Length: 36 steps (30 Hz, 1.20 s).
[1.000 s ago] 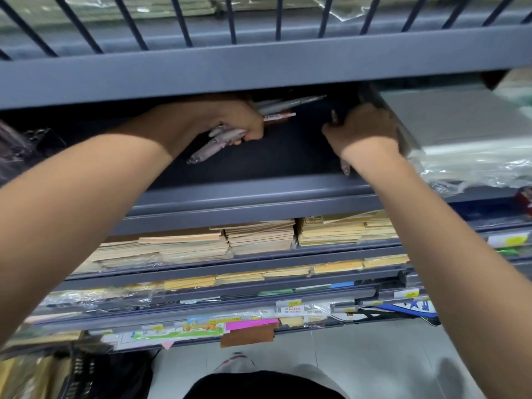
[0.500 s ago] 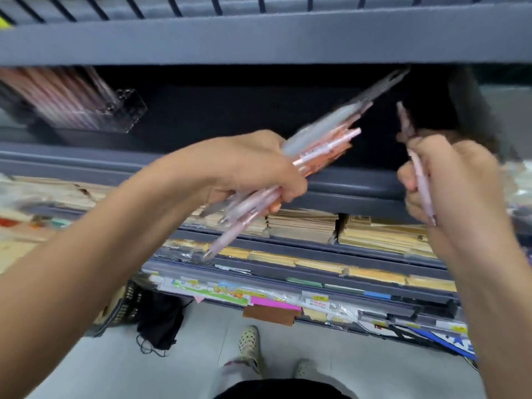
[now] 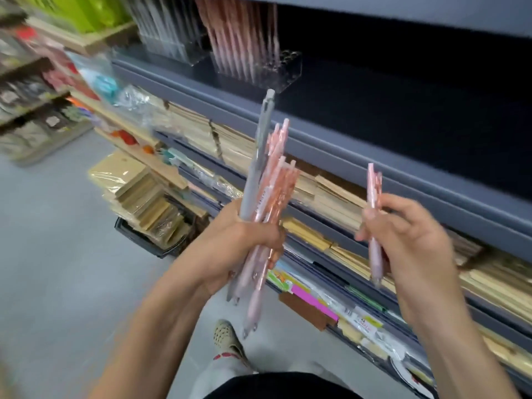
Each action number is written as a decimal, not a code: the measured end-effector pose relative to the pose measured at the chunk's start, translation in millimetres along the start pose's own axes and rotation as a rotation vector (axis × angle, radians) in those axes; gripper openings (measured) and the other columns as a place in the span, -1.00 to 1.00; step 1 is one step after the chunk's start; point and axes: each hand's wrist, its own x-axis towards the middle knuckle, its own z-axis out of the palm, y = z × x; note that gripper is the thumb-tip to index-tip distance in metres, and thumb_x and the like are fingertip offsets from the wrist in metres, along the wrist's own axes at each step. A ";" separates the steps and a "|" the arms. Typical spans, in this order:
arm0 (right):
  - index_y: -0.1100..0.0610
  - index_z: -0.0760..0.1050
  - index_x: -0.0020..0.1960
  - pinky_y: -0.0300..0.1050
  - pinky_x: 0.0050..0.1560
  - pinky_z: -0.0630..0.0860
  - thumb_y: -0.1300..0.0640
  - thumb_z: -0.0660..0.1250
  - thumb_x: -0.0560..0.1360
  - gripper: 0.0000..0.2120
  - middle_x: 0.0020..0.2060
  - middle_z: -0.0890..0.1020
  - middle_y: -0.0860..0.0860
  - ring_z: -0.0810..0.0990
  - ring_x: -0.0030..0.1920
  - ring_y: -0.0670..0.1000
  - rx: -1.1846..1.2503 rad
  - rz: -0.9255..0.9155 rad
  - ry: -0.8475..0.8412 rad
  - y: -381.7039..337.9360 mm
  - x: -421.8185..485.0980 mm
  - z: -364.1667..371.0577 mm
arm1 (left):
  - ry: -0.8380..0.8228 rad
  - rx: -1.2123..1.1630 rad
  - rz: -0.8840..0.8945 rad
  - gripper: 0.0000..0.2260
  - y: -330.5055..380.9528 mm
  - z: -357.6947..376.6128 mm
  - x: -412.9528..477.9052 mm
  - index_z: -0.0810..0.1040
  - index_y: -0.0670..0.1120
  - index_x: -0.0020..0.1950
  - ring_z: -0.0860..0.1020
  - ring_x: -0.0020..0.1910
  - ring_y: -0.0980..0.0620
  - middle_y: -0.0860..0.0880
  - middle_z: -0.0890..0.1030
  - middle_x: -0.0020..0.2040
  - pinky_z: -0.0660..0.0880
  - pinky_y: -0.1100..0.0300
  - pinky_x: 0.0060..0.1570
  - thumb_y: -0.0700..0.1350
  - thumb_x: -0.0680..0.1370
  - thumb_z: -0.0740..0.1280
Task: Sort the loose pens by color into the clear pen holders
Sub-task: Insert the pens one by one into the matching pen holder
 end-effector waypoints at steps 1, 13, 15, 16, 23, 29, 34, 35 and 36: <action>-0.22 0.58 0.00 -0.33 -0.39 0.52 -0.21 0.37 0.36 -0.77 -0.34 0.67 0.09 0.48 -0.53 -0.01 -0.004 0.002 -0.026 0.7 2.0 15.5 | 0.028 -0.013 0.020 -0.83 -3.1 -11.5 -5.3 0.62 0.01 -0.29 0.50 -0.41 -0.01 -0.13 0.51 -0.34 0.49 0.12 -0.40 -0.20 0.17 0.42; -0.10 0.63 0.00 -0.19 -0.38 0.57 -0.12 0.37 0.41 -0.80 -0.21 0.70 0.09 0.57 -0.39 -0.03 0.059 -0.036 -0.067 -9.8 45.2 210.5 | 0.184 -0.117 0.068 -0.75 1.1 -191.3 -10.2 0.48 -0.15 -0.20 0.47 -0.38 -0.05 -0.15 0.49 -0.33 0.45 0.12 -0.35 -0.25 0.16 0.41; -0.11 0.61 0.05 -0.20 -0.35 0.59 -0.03 0.36 0.48 -0.84 -0.17 0.71 0.06 0.61 -0.34 -0.02 0.049 -0.072 -0.009 -9.9 54.1 237.1 | 0.161 -0.122 0.082 -0.74 3.9 -218.7 -4.7 0.51 -0.10 -0.22 0.44 -0.37 -0.06 -0.18 0.46 -0.30 0.43 0.09 -0.32 -0.20 0.13 0.43; -0.11 0.60 0.06 -0.20 -0.34 0.60 0.03 0.35 0.53 -0.87 -0.16 0.71 0.04 0.63 -0.32 -0.02 0.044 -0.095 0.027 -10.3 58.3 248.0 | 0.144 -0.126 0.085 -0.76 5.0 -231.7 -1.3 0.53 -0.07 -0.25 0.44 -0.37 -0.06 -0.18 0.46 -0.30 0.43 0.08 -0.32 -0.17 0.11 0.43; 0.04 0.54 0.16 -0.23 -0.15 0.62 0.24 0.29 0.59 -0.80 -0.09 0.72 0.00 0.71 -0.13 0.00 0.033 -0.207 0.264 -24.5 81.8 273.5 | -0.016 -0.136 0.030 -0.76 10.0 -288.4 37.3 0.57 -0.10 -0.27 0.49 -0.40 -0.02 -0.12 0.50 -0.33 0.45 0.21 -0.41 -0.15 0.09 0.44; 0.09 0.53 0.11 -0.20 -0.08 0.62 0.24 0.35 0.55 -0.84 -0.05 0.72 0.03 0.71 -0.04 0.04 0.032 -0.325 0.496 -40.4 116.0 253.1 | -0.139 -0.172 0.075 -0.73 24.1 -287.8 80.4 0.67 0.08 -0.29 0.51 -0.41 0.03 -0.07 0.54 -0.34 0.46 0.22 -0.44 -0.24 0.12 0.43; 0.12 0.50 0.06 -0.15 -0.09 0.62 0.26 0.33 0.55 -0.89 -0.08 0.72 0.05 0.72 -0.06 0.06 0.090 -0.395 0.707 -52.0 164.2 229.1 | -0.219 -0.109 0.070 -0.78 35.8 -281.5 110.6 0.64 0.02 -0.36 0.51 -0.42 0.03 -0.06 0.53 -0.37 0.45 0.24 -0.47 -0.30 0.24 0.36; 0.12 0.50 0.05 -0.14 -0.09 0.62 0.28 0.33 0.54 -0.88 -0.10 0.71 0.02 0.72 -0.07 0.06 0.102 -0.403 0.744 -54.4 175.0 224.7 | -0.242 -0.095 0.073 -0.78 38.6 -280.7 116.3 0.64 0.03 -0.36 0.50 -0.42 0.03 -0.05 0.52 -0.37 0.46 0.22 -0.45 -0.30 0.24 0.36; 0.12 0.50 0.04 -0.13 -0.09 0.62 0.29 0.33 0.54 -0.87 -0.13 0.71 0.00 0.71 -0.08 0.05 0.115 -0.415 0.773 -56.6 185.6 220.9 | -0.265 -0.086 0.073 -0.78 41.3 -280.0 122.4 0.63 0.03 -0.36 0.50 -0.42 0.02 -0.06 0.51 -0.37 0.46 0.21 -0.43 -0.30 0.24 0.37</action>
